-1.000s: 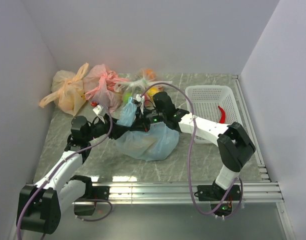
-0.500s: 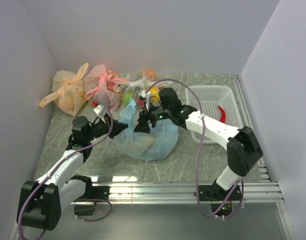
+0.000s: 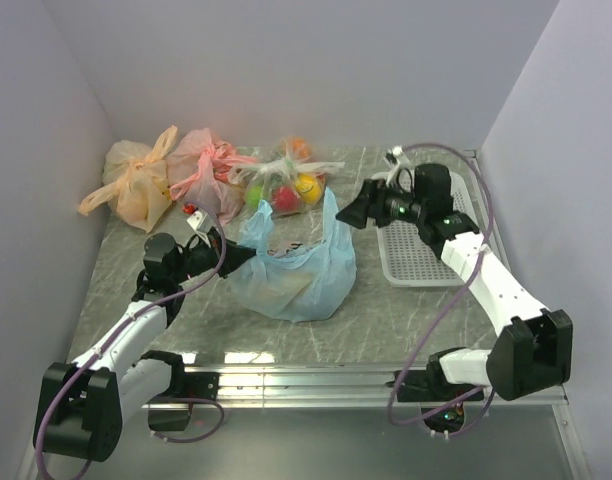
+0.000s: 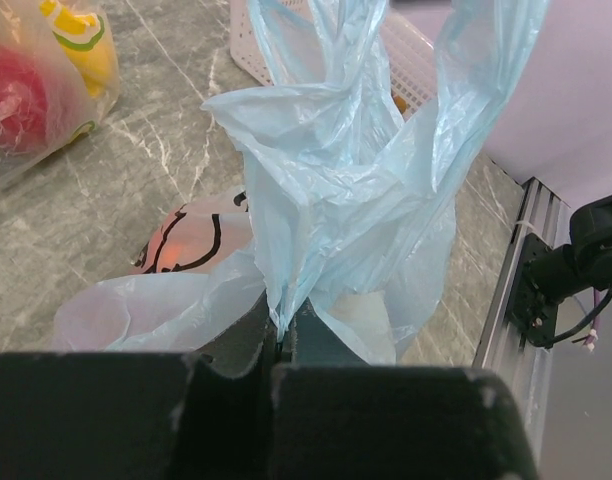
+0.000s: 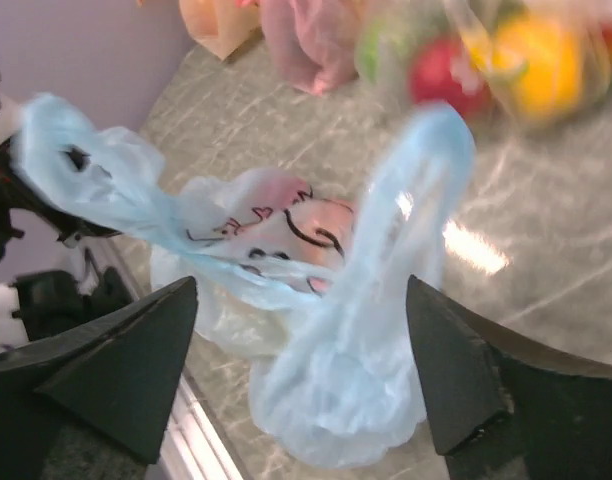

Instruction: Place the fake fruits into the plastic bag and tie a complex knot

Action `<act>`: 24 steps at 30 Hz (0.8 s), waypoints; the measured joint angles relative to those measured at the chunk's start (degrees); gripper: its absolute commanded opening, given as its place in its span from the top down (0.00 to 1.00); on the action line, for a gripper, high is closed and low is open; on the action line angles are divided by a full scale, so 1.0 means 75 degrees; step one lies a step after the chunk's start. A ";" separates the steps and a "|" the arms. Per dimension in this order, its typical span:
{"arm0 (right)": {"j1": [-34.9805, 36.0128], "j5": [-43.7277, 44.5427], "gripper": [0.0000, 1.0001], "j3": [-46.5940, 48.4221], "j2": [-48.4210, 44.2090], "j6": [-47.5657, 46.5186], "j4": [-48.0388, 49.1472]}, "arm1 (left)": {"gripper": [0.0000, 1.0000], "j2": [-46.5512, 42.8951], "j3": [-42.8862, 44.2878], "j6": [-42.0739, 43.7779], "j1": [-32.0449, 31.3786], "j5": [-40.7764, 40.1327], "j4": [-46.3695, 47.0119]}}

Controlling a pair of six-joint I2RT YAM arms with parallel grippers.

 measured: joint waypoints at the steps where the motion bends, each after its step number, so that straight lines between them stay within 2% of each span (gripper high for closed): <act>1: -0.0195 -0.0128 0.06 -0.0370 0.0000 0.0192 0.0149 | 0.99 0.0000 0.0000 -0.0003 0.0000 0.0009 0.0003; 4: -0.0717 -0.1081 0.06 -0.1795 0.0219 0.0729 0.0860 | 0.99 0.0000 0.0000 0.0000 0.0000 0.0061 0.0003; 8: -0.1014 -0.1941 0.05 -0.2477 0.0676 0.0769 0.1358 | 0.99 0.0000 0.0009 0.0017 0.0000 0.0128 -0.0009; 16: -0.1003 -0.2821 0.03 -0.2646 0.0982 0.0758 0.2821 | 0.99 0.0015 0.0020 0.0029 0.0000 0.0216 -0.0012; 24: -0.0755 -0.2923 0.02 -0.2445 0.2238 0.0822 0.3418 | 1.00 0.0154 0.0111 0.0029 0.0000 0.0326 -0.0012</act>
